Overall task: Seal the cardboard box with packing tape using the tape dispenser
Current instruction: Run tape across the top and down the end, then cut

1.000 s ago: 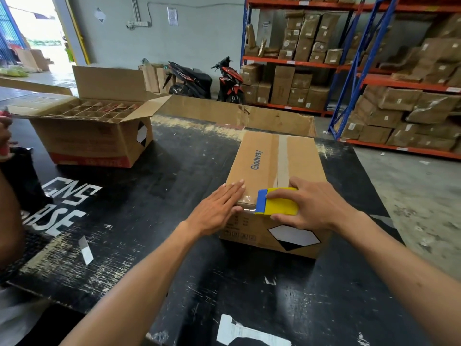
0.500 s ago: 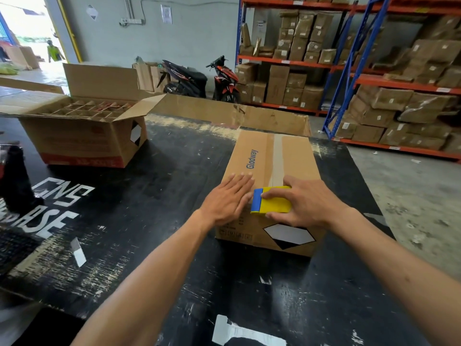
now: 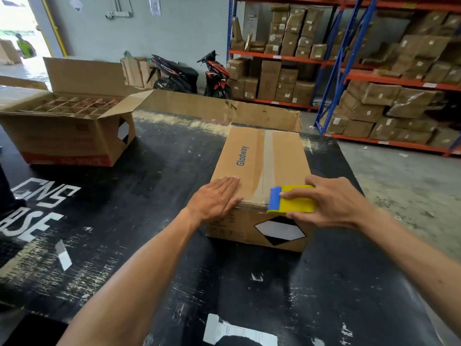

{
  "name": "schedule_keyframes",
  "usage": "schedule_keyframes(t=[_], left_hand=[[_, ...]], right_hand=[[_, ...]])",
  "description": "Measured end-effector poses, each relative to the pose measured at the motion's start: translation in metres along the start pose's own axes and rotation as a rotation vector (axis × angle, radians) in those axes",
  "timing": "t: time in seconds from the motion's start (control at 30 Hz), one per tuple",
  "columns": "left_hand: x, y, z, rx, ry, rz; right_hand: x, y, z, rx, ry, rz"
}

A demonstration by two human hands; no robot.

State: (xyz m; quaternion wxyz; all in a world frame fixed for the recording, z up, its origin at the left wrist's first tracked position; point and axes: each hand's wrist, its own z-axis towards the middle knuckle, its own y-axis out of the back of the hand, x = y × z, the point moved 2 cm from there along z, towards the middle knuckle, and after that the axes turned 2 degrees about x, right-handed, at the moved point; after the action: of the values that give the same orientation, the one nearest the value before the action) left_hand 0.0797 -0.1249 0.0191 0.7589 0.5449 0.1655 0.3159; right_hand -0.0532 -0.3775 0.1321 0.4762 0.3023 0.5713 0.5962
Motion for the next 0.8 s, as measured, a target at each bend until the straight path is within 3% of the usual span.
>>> schedule_keyframes(t=[0.3, 0.47, 0.63, 0.8], left_hand=[[-0.009, 0.009, 0.001, 0.074, -0.012, 0.085], [-0.04, 0.02, 0.033, 0.02, -0.187, 0.171], [-0.057, 0.007, 0.046, 0.239, -0.185, 0.137], [-0.053, 0.007, 0.049, 0.284, -0.186, 0.136]], right_hand=[[-0.017, -0.003, -0.018, 0.001, -0.031, 0.022], [-0.018, -0.003, -0.018, 0.045, -0.059, 0.01], [-0.018, -0.002, -0.02, 0.006, -0.066, 0.004], [-0.017, -0.005, -0.021, -0.031, -0.05, 0.005]])
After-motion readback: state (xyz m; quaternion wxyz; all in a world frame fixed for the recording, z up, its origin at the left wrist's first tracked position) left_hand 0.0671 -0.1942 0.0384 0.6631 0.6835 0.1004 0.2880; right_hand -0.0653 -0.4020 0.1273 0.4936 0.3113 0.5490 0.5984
